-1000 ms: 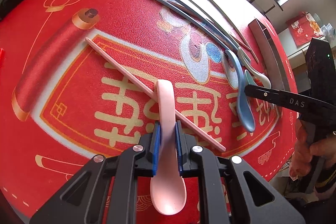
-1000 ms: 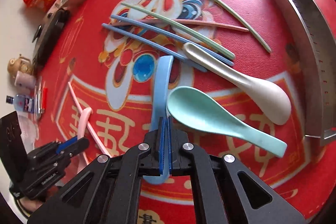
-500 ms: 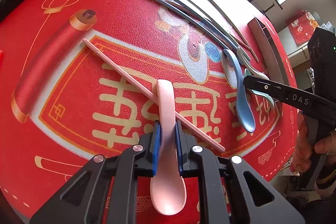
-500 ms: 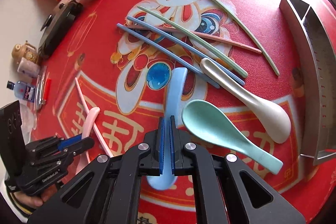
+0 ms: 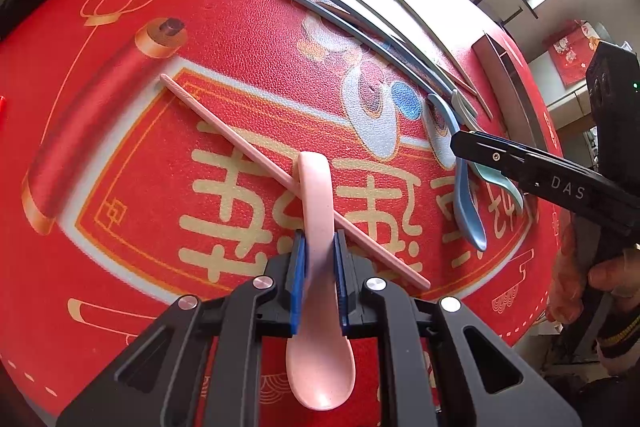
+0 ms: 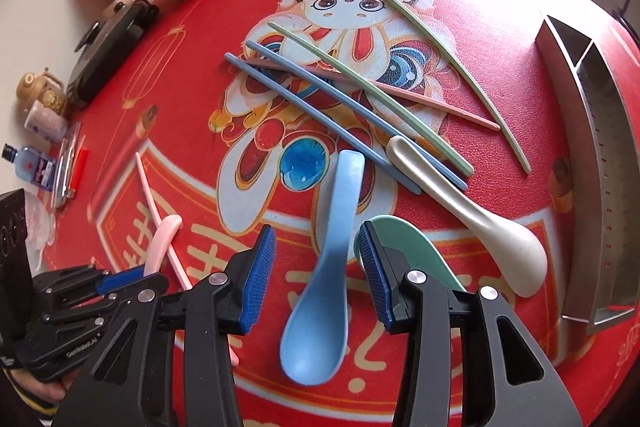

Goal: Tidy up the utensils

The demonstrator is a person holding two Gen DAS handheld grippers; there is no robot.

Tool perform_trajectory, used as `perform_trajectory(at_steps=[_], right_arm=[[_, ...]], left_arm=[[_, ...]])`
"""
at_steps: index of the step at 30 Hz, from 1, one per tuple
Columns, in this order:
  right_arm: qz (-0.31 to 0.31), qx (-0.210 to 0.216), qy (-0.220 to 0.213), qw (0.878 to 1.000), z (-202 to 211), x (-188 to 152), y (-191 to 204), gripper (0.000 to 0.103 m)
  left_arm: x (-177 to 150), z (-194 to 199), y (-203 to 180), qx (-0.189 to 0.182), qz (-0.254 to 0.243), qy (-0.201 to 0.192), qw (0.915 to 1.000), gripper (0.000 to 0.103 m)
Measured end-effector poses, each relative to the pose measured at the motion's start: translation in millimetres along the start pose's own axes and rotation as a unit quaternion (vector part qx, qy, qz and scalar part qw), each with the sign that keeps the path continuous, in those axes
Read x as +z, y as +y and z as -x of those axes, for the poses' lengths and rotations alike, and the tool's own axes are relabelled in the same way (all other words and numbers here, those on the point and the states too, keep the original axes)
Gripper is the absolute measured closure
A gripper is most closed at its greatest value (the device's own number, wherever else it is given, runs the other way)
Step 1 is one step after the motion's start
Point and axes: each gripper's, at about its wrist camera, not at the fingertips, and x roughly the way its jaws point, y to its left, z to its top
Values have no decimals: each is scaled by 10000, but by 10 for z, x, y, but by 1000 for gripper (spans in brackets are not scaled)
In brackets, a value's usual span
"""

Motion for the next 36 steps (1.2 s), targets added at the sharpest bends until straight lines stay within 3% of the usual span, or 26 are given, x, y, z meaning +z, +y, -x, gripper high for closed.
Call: perform_trajectory(at_steps=[5,15,17,36], right_arm=[[50,-262,67,9996,-107,26,-6,76],[459,-594,135,9971,-228,33,102,78],[498,-609,145,9968,-223,21,109,88],[-590,495,-404,9962,322,-151,-180,89]], left_arm=[[4,-5,-13,8,-16,1,10000,90],[-16,-4,-13,20,25,-8,10000,90],[-27,0,-9,25,41,-15,10000,90],[-93,292,-96,-22,-125,-235,9996,90]])
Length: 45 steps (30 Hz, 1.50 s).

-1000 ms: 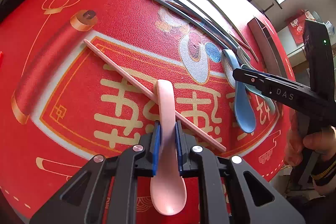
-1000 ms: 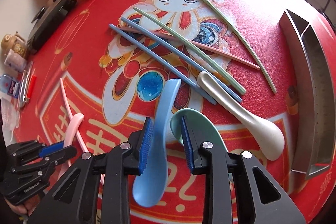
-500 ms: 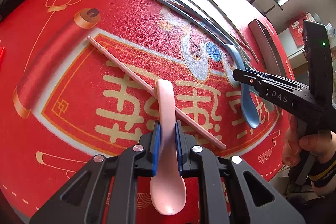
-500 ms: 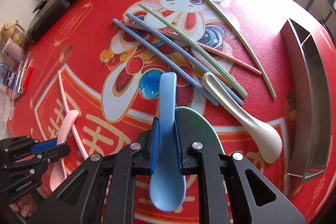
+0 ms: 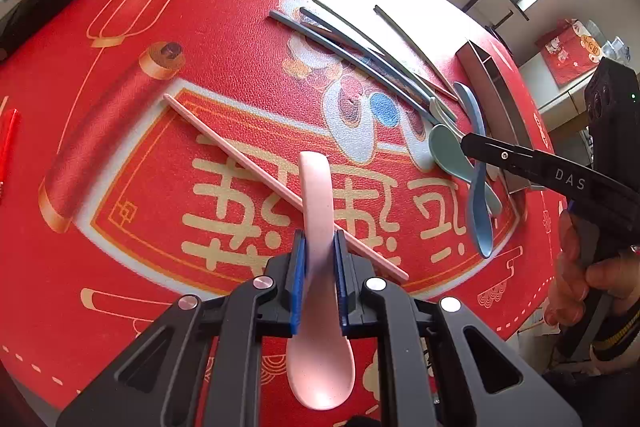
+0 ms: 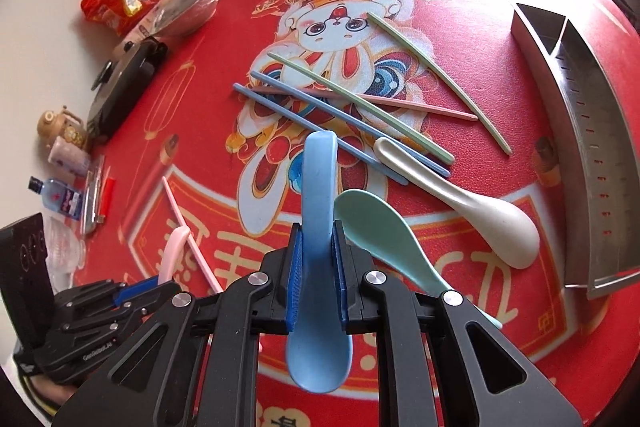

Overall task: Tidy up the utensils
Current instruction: 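Carry the blue spoon with the right tool over the steel tray, then lower the blue spoon into the tray and open the right tool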

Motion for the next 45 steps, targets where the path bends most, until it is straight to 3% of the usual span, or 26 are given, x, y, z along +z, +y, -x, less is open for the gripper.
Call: perform_trajectory(at_steps=[10,18,22,26,34,45], right_arm=[[-420,63,-488,9979,524,49,-501,89],[-435,-607,-804,9940,916,452,-1379,89],[-392,-850,-614,9937,790,583,-1772,89],[-504,-660,-332,9960,589,567,-1985,89],[-268,-550,165,9980,283,465,-2023,89],[-37,-567,396,9976,225,477,-2047,87]], left_arm=[[312,176,-393,-82,-204,-226,9995,90],[650,140,-975,-157,-333,-442,9983,90],[752,39,-1269,-129,-317,-466,9983,90],[792,-80,-1527,-89,-260,-462,9986,90],[811,-239,-1839,15,-97,-450,9989,90],[766,-296,-2032,9,38,-511,9987,90]])
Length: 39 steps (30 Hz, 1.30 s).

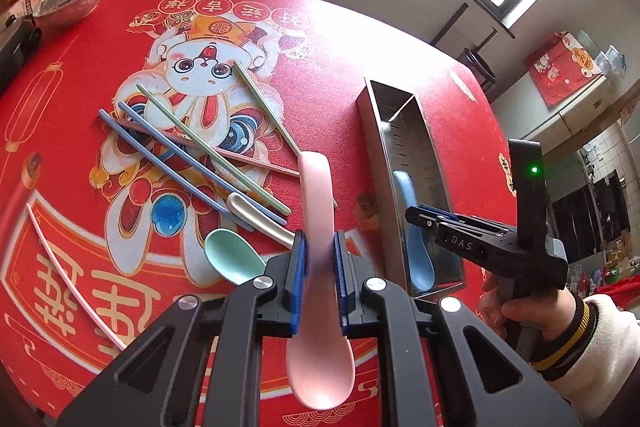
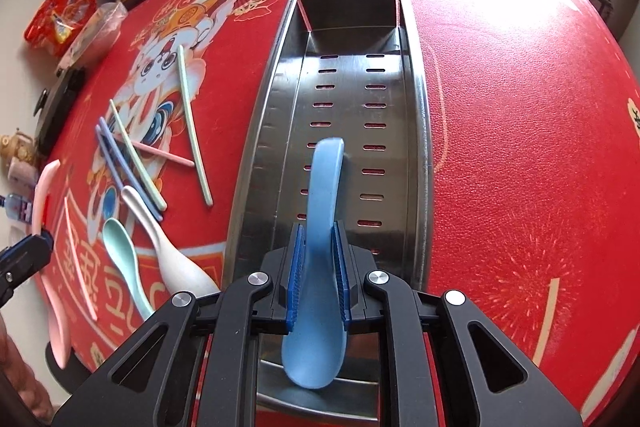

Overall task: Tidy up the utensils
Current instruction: 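Lower the blue spoon into the tray and open the right tool, then lower the pink spoon into the tray beside the blue spoon, open left tool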

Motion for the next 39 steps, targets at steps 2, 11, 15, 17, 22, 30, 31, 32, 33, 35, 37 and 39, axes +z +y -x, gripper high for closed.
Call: perform_trajectory(at_steps=[2,11,15,17,22,30,31,32,33,35,37,39], right_arm=[[49,95,-22,9999,30,-5,5,85],[316,347,-630,9969,553,-24,22,43],[199,550,-880,9944,788,-23,-97,13],[140,471,-987,9939,880,-19,-175,13],[-1,418,-1094,9931,1009,-24,-426,13],[-173,70,-1121,9935,1044,-31,-872,13],[-235,99,-1119,9934,1049,-32,-935,13],[-275,91,-1122,9933,1054,-40,-985,13],[-308,78,-1127,9931,1058,-45,-1035,13],[-383,109,-1141,9927,1070,-69,-1127,13],[-472,188,-1149,9921,1072,-92,-1217,13],[-575,281,-1165,9911,1077,-114,-1301,13]], left_arm=[[-1,0,-3,0,-2,1,10000,90],[-9,-1,-221,20,-39,-3,10000,90],[32,-43,-365,35,-92,-11,10000,90],[47,-81,-435,32,-112,-5,9999,90],[81,-244,-641,28,-116,83,9999,90],[187,-629,-941,41,121,206,9997,90],[201,-682,-974,49,138,220,9996,90],[217,-734,-1001,53,148,237,9996,90],[230,-784,-1039,63,145,251,9996,90],[254,-881,-1114,97,117,276,9995,90],[275,-971,-1170,155,76,288,9994,90],[293,-1055,-1210,238,56,293,9993,90]])
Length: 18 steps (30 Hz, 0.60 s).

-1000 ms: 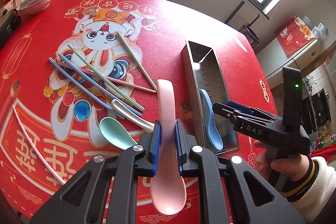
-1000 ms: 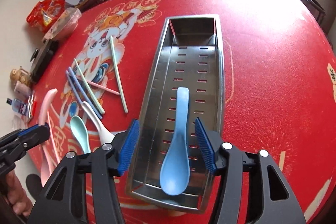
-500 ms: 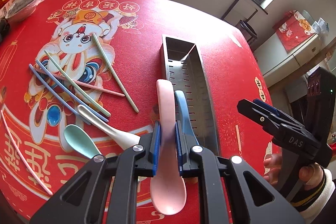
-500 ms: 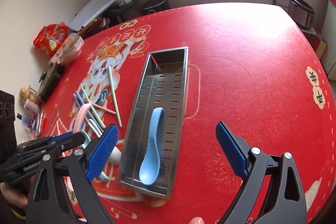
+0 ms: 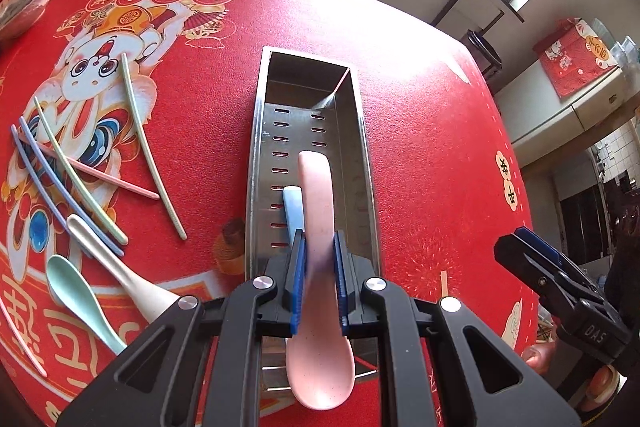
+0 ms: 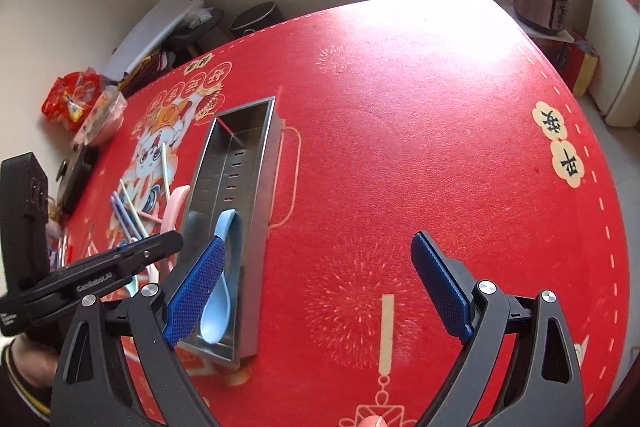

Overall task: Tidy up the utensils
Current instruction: 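Lower the pink spoon into the tray beside the blue spoon, open left tool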

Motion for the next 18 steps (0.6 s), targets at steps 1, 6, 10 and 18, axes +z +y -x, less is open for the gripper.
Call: perform_trajectory(at_steps=[1,6,10,18], right_arm=[[-52,37,-11,10000,2,-1,-39,13],[-230,85,-31,9997,-2,-4,-182,13],[-321,104,-31,9994,-8,-7,-254,13],[-416,162,29,9990,-44,-39,-312,13]], left_arm=[[9,-37,-15,35,-1,11,10000,90],[5,-209,-67,214,-54,123,9997,90],[-20,-283,-88,315,-70,186,9993,90],[-86,-409,-109,507,-156,376,9979,90]])
